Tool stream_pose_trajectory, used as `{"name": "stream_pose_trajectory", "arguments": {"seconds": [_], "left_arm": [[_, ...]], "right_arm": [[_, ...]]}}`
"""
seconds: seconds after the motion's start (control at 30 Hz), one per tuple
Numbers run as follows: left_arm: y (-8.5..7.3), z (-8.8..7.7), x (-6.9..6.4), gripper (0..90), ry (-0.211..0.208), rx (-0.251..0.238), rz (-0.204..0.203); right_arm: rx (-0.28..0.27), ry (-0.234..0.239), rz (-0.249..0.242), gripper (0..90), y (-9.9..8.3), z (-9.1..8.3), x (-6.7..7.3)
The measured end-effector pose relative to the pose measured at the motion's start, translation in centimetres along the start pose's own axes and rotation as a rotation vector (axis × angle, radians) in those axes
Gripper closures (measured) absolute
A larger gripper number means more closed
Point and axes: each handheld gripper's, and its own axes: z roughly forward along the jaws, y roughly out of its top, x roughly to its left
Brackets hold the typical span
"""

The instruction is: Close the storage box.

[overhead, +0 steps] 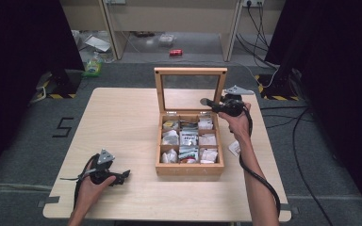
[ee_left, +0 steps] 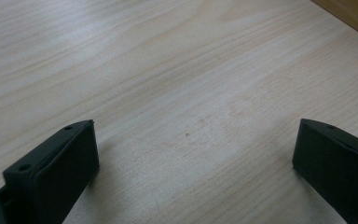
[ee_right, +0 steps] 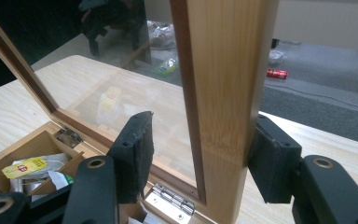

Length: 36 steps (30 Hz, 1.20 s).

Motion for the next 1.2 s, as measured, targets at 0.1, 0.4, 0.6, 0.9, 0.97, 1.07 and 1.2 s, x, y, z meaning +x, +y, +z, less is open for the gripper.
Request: {"name": "stream_pose_trajectory", "arguments": {"seconds": [0.1, 0.4, 0.6, 0.9, 0.97, 1.07, 1.2], "left_arm": [[0.0, 0.0, 0.0, 0.0, 0.000, 0.000, 0.000], [0.0, 0.0, 0.0, 0.0, 0.000, 0.000, 0.000], [0.0, 0.0, 0.0, 0.0, 0.004, 0.001, -0.002], [0.0, 0.0, 0.0, 0.0, 0.004, 0.001, -0.003], [0.0, 0.0, 0.0, 0.0, 0.004, 0.001, -0.003], [0.0, 0.0, 0.0, 0.0, 0.003, 0.001, -0.004], [0.0, 0.0, 0.0, 0.0, 0.003, 0.001, -0.004]], "right_arm": [[-0.003, -0.005, -0.003, 45.0, -0.1, -0.1, 0.1], [-0.023, -0.006, 0.039, 45.6, -0.1, -1.0, 0.3], [-0.024, -0.004, 0.035, 45.6, -0.2, -1.3, 0.5], [-0.045, -0.011, 0.053, 48.8, 0.1, -2.3, 0.7], [-0.046, -0.011, 0.053, 49.0, 0.3, -2.5, 0.7], [-0.048, -0.012, 0.046, 48.7, 0.3, -2.7, 0.9], [-0.049, -0.016, 0.040, 48.5, 0.2, -2.9, 1.1]]}}
